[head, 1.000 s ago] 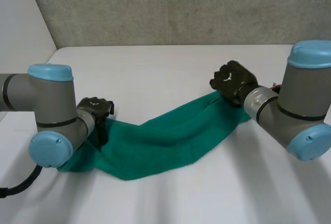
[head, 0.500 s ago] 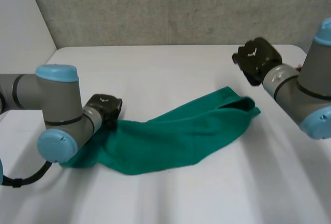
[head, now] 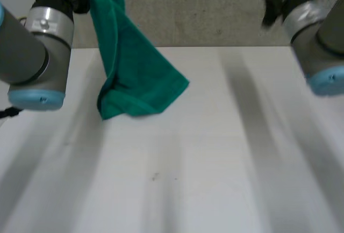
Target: Fold the towel.
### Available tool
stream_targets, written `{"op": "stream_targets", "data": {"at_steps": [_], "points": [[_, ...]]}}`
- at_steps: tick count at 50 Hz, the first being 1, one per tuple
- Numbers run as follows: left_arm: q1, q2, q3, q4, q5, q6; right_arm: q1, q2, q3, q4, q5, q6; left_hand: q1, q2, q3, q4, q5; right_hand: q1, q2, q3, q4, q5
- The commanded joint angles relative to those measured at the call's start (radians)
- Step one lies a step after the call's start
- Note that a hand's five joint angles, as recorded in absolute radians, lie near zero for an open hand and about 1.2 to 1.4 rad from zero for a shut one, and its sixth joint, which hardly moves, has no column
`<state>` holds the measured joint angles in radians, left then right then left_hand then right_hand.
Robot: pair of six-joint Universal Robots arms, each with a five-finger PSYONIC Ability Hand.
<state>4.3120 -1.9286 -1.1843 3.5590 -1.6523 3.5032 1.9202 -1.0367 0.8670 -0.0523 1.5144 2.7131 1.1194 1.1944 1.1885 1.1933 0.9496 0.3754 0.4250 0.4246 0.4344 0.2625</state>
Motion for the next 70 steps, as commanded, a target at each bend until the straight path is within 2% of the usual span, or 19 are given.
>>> {"op": "stream_targets", "data": {"at_steps": [1,6,9,12,13,20,29,36,44,46,47,48,49,55,56,60,64,66,70], "points": [[0.002,0.072,-0.17,-0.015,0.005,0.007,0.062,0.006,0.211,0.18,-0.049,0.019,0.277,0.202,0.208,0.203,0.272,-0.105,-0.155,-0.155,-0.164,-0.167],[0.008,0.099,-0.172,-0.028,0.006,0.01,0.086,0.004,0.277,0.206,-0.06,0.109,0.277,0.202,0.208,0.203,0.272,-0.094,-0.143,-0.143,-0.153,-0.155],[0.009,0.112,-0.147,-0.054,0.008,0.01,0.127,0.001,0.312,0.235,-0.111,0.203,0.277,0.202,0.208,0.203,0.272,-0.076,-0.126,-0.125,-0.135,-0.138],[0.008,0.126,-0.121,-0.074,0.008,0.01,0.134,0.001,0.317,0.244,-0.125,0.224,0.277,0.202,0.208,0.203,0.272,-0.076,-0.126,-0.125,-0.135,-0.138],[0.003,0.131,-0.114,-0.081,0.008,0.01,0.167,0.001,0.323,0.271,-0.153,0.325,0.277,0.202,0.208,0.203,0.272,-0.094,-0.143,-0.143,-0.153,-0.155],[-0.032,0.215,-0.092,-0.114,0.005,0.005,0.218,0.007,0.308,0.256,-0.172,0.566,0.277,0.202,0.208,0.203,0.272,-0.201,-0.25,-0.25,-0.26,-0.263],[-0.098,0.295,-0.089,-0.135,0.008,0.008,0.313,0.142,0.187,0.146,-0.177,0.737,0.277,0.202,0.208,0.203,0.272,-0.201,-0.25,-0.25,-0.26,-0.263],[-0.1,0.315,-0.071,-0.135,0.016,0.008,0.41,0.335,-0.029,0.144,-0.171,0.821,0.277,0.202,0.208,0.203,0.272,-0.138,-0.188,-0.187,-0.197,-0.2],[-0.087,0.303,-0.038,-0.129,0.016,0.01,0.485,0.431,-0.094,0.172,-0.223,1.005,0.277,0.202,0.208,0.203,0.272,0.009,-0.041,-0.04,-0.05,-0.053],[-0.086,0.296,-0.038,-0.129,0.016,0.011,0.493,0.431,-0.079,0.177,-0.227,1.007,0.277,0.202,0.208,0.203,0.272,0.21,0.161,0.161,0.151,0.149],[-0.084,0.295,-0.04,-0.129,0.016,0.011,0.493,0.429,-0.069,0.178,-0.226,1.005,0.277,0.202,0.208,0.203,0.272,0.424,0.374,0.375,0.365,0.362],[-0.084,0.293,-0.043,-0.13,0.017,0.011,0.493,0.422,-0.048,0.178,-0.22,1.001,0.277,0.202,0.208,0.203,0.272,0.981,0.931,0.932,0.922,0.919],[-0.081,0.289,-0.049,-0.134,0.017,0.011,0.49,0.42,-0.04,0.178,-0.215,0.999,0.277,0.202,0.208,0.203,0.272,1.02,0.971,0.971,0.961,0.959],[-0.037,0.289,-0.095,-0.14,0.016,0.013,0.462,0.325,0.015,0.193,-0.122,0.889,0.277,0.202,0.208,0.203,0.272,1.021,0.971,0.972,0.962,0.959],[-0.014,0.29,-0.115,-0.143,0.016,0.013,0.416,0.275,0.048,0.196,-0.074,0.817,0.277,0.202,0.208,0.203,0.272,1.021,0.971,0.972,0.962,0.959],[0.021,0.29,-0.15,-0.152,0.012,0.008,0.272,0.129,0.137,0.178,0.012,0.593,0.277,0.202,0.208,0.203,0.272,1.021,0.971,0.972,0.962,0.959],[0.044,0.292,-0.216,-0.17,0.012,0.002,0.201,0.006,0.187,0.115,0.009,0.418,0.277,0.202,0.208,0.203,0.272,1.021,0.971,0.972,0.962,0.959],[0.045,0.29,-0.241,-0.17,0.011,0.003,0.197,-0.009,0.184,0.111,0.009,0.392,0.277,0.202,0.208,0.203,0.272,1.021,0.971,0.972,0.962,0.959],[0.049,0.274,-0.294,-0.167,0.011,0.002,0.186,-0.052,0.129,0.19,-0.014,0.3,0.277,0.202,0.208,0.203,0.272,1.021,0.971,0.972,0.962,0.959]]}}
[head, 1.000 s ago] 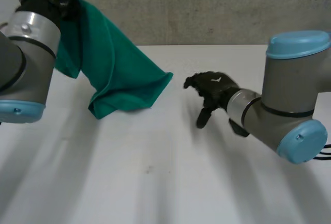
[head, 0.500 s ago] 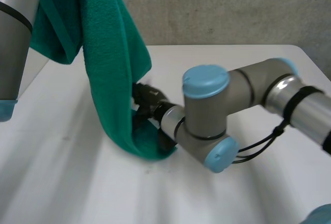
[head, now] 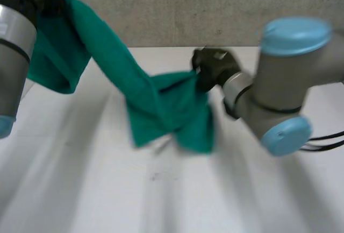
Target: Fold the towel.
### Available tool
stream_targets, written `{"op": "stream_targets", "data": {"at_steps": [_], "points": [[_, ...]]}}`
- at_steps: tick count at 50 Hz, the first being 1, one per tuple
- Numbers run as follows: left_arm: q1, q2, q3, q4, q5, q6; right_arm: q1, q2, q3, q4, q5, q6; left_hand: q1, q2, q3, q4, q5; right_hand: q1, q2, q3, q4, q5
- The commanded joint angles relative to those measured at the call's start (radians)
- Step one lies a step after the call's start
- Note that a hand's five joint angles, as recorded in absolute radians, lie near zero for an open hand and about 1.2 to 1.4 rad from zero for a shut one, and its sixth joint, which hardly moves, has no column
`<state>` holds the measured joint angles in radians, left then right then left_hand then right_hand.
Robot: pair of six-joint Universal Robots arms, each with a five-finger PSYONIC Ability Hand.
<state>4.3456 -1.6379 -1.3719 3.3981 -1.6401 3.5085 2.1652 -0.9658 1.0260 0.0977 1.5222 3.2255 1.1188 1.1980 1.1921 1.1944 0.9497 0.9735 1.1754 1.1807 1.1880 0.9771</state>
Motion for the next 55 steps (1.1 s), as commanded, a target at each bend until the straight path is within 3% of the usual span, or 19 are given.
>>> {"op": "stream_targets", "data": {"at_steps": [1,9,15,20,22,24,26,27,29,30,38,43,48,55], "points": [[0.016,-0.031,-0.116,-0.006,-0.003,-0.003,-0.064,-0.123,-0.058,0.075,-0.023,-0.225,0.277,0.198,0.204,0.202,0.272,0.423,0.221,0.216,0.208,0.245],[-0.006,-0.196,-0.22,-0.01,-0.009,-0.051,-0.082,0.022,-0.122,0.137,-0.06,-0.283,0.277,0.198,0.204,0.202,0.272,0.423,0.221,0.216,0.208,0.245],[-0.061,-0.322,-0.26,-0.013,-0.017,-0.167,-0.085,0.151,-0.144,0.146,-0.042,-0.391,0.277,0.198,0.204,0.202,0.272,0.423,0.221,0.216,0.208,0.245],[-0.087,-0.367,-0.282,-0.019,-0.038,-0.194,-0.085,0.223,-0.147,0.149,-0.017,-0.428,0.277,0.198,0.204,0.202,0.272,0.423,0.221,0.216,0.208,0.245],[-0.086,-0.364,-0.291,-0.026,-0.055,-0.192,-0.088,0.228,-0.147,0.155,0.001,-0.428,0.277,0.198,0.204,0.202,0.272,0.1,-0.102,-0.107,-0.115,-0.078],[-0.083,-0.358,-0.294,-0.037,-0.06,-0.191,-0.096,0.226,-0.142,0.158,0.012,-0.426,0.277,0.198,0.204,0.202,0.272,-0.282,-0.484,-0.489,-0.496,-0.46],[-0.08,-0.346,-0.294,-0.052,-0.061,-0.191,-0.102,0.222,-0.136,0.158,0.019,-0.423,0.277,0.198,0.204,0.202,0.272,-0.465,-0.667,-0.672,-0.68,-0.643],[-0.078,-0.327,-0.296,-0.068,-0.061,-0.191,-0.11,0.208,-0.13,0.158,0.021,-0.417,0.24,0.161,0.167,0.164,0.235,-0.477,-0.679,-0.685,-0.692,-0.655],[-0.077,-0.28,-0.296,-0.098,-0.06,-0.191,-0.123,0.145,-0.106,0.157,0.023,-0.411,-0.125,-0.204,-0.198,-0.201,-0.13,-0.498,-0.7,-0.705,-0.712,-0.676],[-0.076,-0.263,-0.299,-0.109,-0.06,-0.191,-0.131,0.119,-0.092,0.155,0.02,-0.411,-0.177,-0.256,-0.25,-0.252,-0.182,-0.504,-0.706,-0.711,-0.718,-0.682],[-0.083,-0.128,-0.292,-0.178,-0.049,-0.192,-0.208,-0.076,0.098,0.102,-0.036,-0.455,-0.28,-0.359,-0.353,-0.355,-0.285,-0.53,-0.732,-0.738,-0.745,-0.708],[-0.076,-0.091,-0.263,-0.174,-0.032,-0.191,-0.261,-0.125,0.203,0.1,-0.091,-0.596,-0.383,-0.462,-0.456,-0.458,-0.388,-0.519,-0.72,-0.726,-0.733,-0.697],[-0.069,-0.114,-0.159,-0.203,0.022,-0.197,-0.318,-0.13,0.281,0.097,-0.099,-0.705,-0.389,-0.468,-0.462,-0.464,-0.394,-0.516,-0.718,-0.723,-0.73,-0.694],[-0.02,-0.244,-0.046,-0.319,0.092,-0.197,-0.337,-0.099,0.292,0.088,-0.105,-0.607,-0.427,-0.506,-0.5,-0.502,-0.432,-0.519,-0.72,-0.726,-0.733,-0.697]]}}
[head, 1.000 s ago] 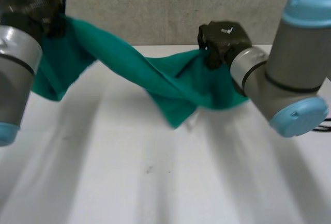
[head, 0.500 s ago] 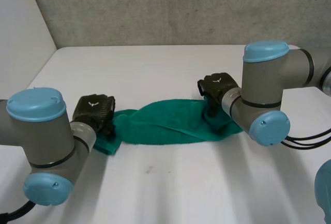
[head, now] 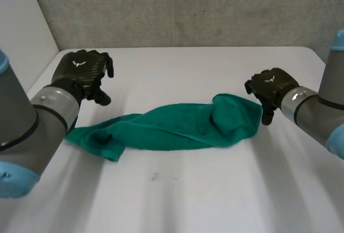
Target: Fold the towel.
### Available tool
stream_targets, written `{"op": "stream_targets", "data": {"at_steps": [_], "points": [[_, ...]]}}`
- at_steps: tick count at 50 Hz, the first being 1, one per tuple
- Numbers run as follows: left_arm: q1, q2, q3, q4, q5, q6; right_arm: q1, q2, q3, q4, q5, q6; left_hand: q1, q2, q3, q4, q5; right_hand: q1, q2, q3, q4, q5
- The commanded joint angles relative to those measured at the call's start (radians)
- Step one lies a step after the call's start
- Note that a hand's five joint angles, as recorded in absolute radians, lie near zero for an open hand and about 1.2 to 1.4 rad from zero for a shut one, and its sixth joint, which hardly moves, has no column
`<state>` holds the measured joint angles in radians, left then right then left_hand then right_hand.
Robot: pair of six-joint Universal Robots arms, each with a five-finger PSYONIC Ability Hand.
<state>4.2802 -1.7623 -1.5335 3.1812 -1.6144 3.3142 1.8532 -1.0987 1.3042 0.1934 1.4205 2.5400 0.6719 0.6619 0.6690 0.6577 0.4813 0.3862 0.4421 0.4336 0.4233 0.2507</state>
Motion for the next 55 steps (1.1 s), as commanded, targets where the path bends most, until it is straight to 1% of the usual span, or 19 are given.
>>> {"op": "stream_targets", "data": {"at_steps": [1,5,7,8,10,12,17,18,19,22,23,27,31,35,38,42,46,49,55], "points": [[0.065,-0.155,0.146,-0.136,0.079,-0.004,-0.047,0.077,0.003,-0.018,-0.021,0.195,-0.015,-0.005,-0.012,-0.001,0.001,0.069,0.013,0.021,0.032,0.03],[0.09,-0.242,0.216,-0.21,0.099,-0.001,-0.063,0.127,-0.009,-0.02,-0.083,0.386,-0.062,-0.052,-0.059,-0.048,-0.046,0.069,0.013,0.021,0.032,0.03],[0.101,-0.272,0.24,-0.231,0.1,-0.001,-0.063,0.134,-0.014,-0.02,-0.095,0.414,-0.112,-0.102,-0.109,-0.098,-0.096,0.069,0.013,0.021,0.032,0.03],[0.107,-0.284,0.251,-0.242,0.1,-0.001,-0.065,0.154,-0.025,-0.02,-0.121,0.481,-0.129,-0.119,-0.126,-0.115,-0.113,0.069,0.013,0.021,0.032,0.03],[0.127,-0.315,0.271,-0.262,0.103,-0.001,-0.066,0.164,-0.029,-0.02,-0.127,0.502,-0.144,-0.134,-0.141,-0.13,-0.128,0.072,0.016,0.024,0.035,0.033],[0.138,-0.33,0.279,-0.268,0.105,-0.001,-0.065,0.213,-0.052,-0.022,-0.133,0.548,-0.171,-0.161,-0.168,-0.156,-0.154,0.075,0.019,0.027,0.037,0.036],[0.156,-0.352,0.28,-0.274,0.122,-0.002,-0.058,0.273,-0.097,-0.02,-0.127,0.572,-0.197,-0.187,-0.194,-0.183,-0.181,0.095,0.039,0.048,0.058,0.056],[0.158,-0.353,0.277,-0.282,0.134,-0.004,-0.055,0.295,-0.106,-0.02,-0.124,0.575,-0.22,-0.21,-0.217,-0.206,-0.204,0.168,0.112,0.12,0.131,0.129],[0.159,-0.355,0.276,-0.285,0.143,-0.005,-0.055,0.304,-0.109,-0.022,-0.123,0.575,-0.224,-0.214,-0.221,-0.209,-0.207,0.244,0.188,0.197,0.207,0.205],[0.159,-0.355,0.271,-0.303,0.169,-0.008,-0.063,0.319,-0.112,-0.048,-0.123,0.577,-0.221,-0.211,-0.218,-0.206,-0.205,0.868,0.812,0.821,0.831,0.829],[0.159,-0.355,0.27,-0.308,0.175,-0.008,-0.063,0.321,-0.111,-0.063,-0.121,0.577,-0.218,-0.208,-0.215,-0.203,-0.202,1.009,0.953,0.961,0.972,0.97],[0.159,-0.355,0.263,-0.325,0.189,-0.01,-0.074,0.275,-0.072,-0.161,-0.08,0.575,-0.212,-0.202,-0.209,-0.198,-0.196,1.01,0.954,0.963,0.973,0.971],[0.159,-0.364,0.248,-0.33,0.192,-0.007,-0.094,0.174,-0.033,-0.158,-0.067,0.559,-0.197,-0.187,-0.194,-0.183,-0.181,1.01,0.954,0.963,0.973,0.971],[0.159,-0.388,0.248,-0.331,0.189,-0.005,-0.103,0.115,0.0,-0.15,-0.072,0.534,-0.165,-0.155,-0.162,-0.151,-0.149,1.01,0.954,0.963,0.973,0.971],[0.156,-0.391,0.24,-0.343,0.189,-0.007,-0.118,0.063,0.041,-0.135,-0.068,0.439,-0.109,-0.099,-0.106,-0.095,-0.093,1.01,0.954,0.963,0.973,0.971],[0.155,-0.379,0.208,-0.377,0.192,-0.007,-0.143,0.045,0.076,-0.114,-0.055,0.309,-0.103,-0.093,-0.1,-0.089,-0.087,1.01,0.954,0.963,0.973,0.971],[0.142,-0.364,0.194,-0.403,0.192,-0.013,-0.144,0.045,0.099,-0.106,-0.054,0.235,-0.103,-0.093,-0.1,-0.089,-0.087,1.01,0.954,0.963,0.973,0.971],[0.142,-0.339,0.182,-0.411,0.199,-0.022,-0.144,0.045,0.106,-0.104,-0.052,0.232,-0.103,-0.093,-0.1,-0.089,-0.087,1.01,0.954,0.963,0.973,0.971],[0.136,-0.31,0.165,-0.411,0.202,-0.094,-0.141,0.046,0.113,-0.104,-0.054,0.236,-0.1,-0.09,-0.097,-0.086,-0.084,1.01,0.954,0.963,0.973,0.971]]}}
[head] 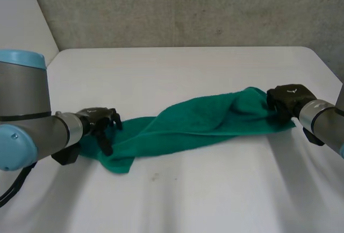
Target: Fold the towel.
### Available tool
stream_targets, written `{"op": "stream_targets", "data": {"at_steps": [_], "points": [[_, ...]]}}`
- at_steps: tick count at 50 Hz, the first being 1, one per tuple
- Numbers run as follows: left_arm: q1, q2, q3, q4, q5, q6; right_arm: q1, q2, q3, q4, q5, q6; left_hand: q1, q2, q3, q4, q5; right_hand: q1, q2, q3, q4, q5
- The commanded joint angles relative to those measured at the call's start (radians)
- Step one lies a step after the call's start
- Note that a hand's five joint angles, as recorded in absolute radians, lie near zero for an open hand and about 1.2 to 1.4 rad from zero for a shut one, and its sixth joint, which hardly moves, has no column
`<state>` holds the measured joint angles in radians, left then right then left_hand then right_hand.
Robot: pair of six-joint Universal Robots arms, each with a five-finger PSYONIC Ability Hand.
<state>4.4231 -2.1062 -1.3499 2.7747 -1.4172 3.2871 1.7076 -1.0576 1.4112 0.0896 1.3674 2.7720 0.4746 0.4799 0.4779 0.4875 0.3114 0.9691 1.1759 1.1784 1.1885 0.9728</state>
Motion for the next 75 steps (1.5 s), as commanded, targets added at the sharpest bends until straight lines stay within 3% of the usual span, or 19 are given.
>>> {"op": "stream_targets", "data": {"at_steps": [1,21,22,24,26,29,35,39,42,46,47,51,62,69,75], "points": [[-0.008,0.034,-0.018,-0.004,0.004,-0.075,0.004,0.005,0.006,-0.001,-0.001,0.005,0.097,0.092,0.094,0.084,0.086,0.427,0.22,0.218,0.208,0.249],[-0.047,-0.052,-0.02,0.0,-0.003,-0.089,0.006,0.004,-0.009,-0.002,0.001,-0.008,0.206,0.2,0.202,0.193,0.194,0.427,0.22,0.218,0.208,0.249],[-0.047,-0.058,-0.014,0.0,-0.003,-0.089,0.01,0.004,-0.015,-0.001,0.001,-0.009,0.299,0.293,0.295,0.286,0.287,0.427,0.22,0.218,0.208,0.249],[-0.047,-0.058,-0.009,0.006,-0.002,-0.09,0.012,0.004,-0.021,-0.001,-0.001,-0.011,0.703,0.698,0.7,0.69,0.692,0.427,0.22,0.218,0.208,0.249],[-0.047,-0.049,-0.006,0.032,-0.003,-0.09,0.014,0.005,-0.032,0.001,-0.001,-0.017,0.921,0.915,0.917,0.908,0.909,0.427,0.22,0.218,0.208,0.249],[-0.047,-0.037,-0.002,0.062,-0.003,-0.09,0.014,0.013,-0.055,-0.001,-0.001,-0.041,0.922,0.916,0.918,0.909,0.91,0.427,0.22,0.218,0.208,0.249],[-0.045,0.006,0.149,0.236,-0.038,-0.092,0.046,0.048,-0.227,-0.002,0.041,-0.083,0.922,0.916,0.918,0.909,0.91,0.427,0.22,0.218,0.208,0.249],[-0.044,0.005,0.348,0.397,-0.149,-0.072,0.142,0.07,-0.516,-0.025,0.078,-0.062,0.922,0.916,0.918,0.909,0.91,0.427,0.22,0.218,0.208,0.249],[-0.041,0.017,0.423,0.505,-0.183,-0.035,0.168,0.067,-0.682,-0.114,0.113,0.006,0.922,0.916,0.918,0.909,0.91,0.427,0.22,0.218,0.208,0.249],[-0.036,0.092,0.446,0.732,-0.192,0.031,0.167,0.03,-0.748,-0.275,0.143,0.137,0.922,0.916,0.918,0.909,0.91,0.427,0.22,0.218,0.208,0.249],[-0.034,0.122,0.425,0.816,-0.196,0.045,0.167,0.01,-0.745,-0.297,0.145,0.158,0.922,0.916,0.918,0.909,0.91,0.427,0.22,0.218,0.208,0.249],[-0.027,0.184,0.327,0.931,-0.187,0.046,0.169,-0.093,-0.664,-0.306,0.137,0.216,0.922,0.916,0.918,0.909,0.91,0.427,0.22,0.218,0.208,0.249],[-0.022,0.209,-0.075,0.919,-0.151,0.046,0.168,-0.174,-0.247,-0.289,0.082,0.202,0.922,0.916,0.918,0.909,0.91,0.427,0.22,0.218,0.208,0.249],[-0.031,0.103,-0.259,0.912,-0.114,0.049,0.173,-0.13,-0.071,-0.219,0.015,0.198,0.922,0.916,0.918,0.909,0.91,0.427,0.22,0.218,0.208,0.249],[-0.037,0.034,-0.353,0.795,-0.115,0.054,0.175,0.053,-0.026,-0.156,0.016,0.179,0.922,0.916,0.918,0.909,0.91,0.427,0.22,0.218,0.208,0.249]]}}
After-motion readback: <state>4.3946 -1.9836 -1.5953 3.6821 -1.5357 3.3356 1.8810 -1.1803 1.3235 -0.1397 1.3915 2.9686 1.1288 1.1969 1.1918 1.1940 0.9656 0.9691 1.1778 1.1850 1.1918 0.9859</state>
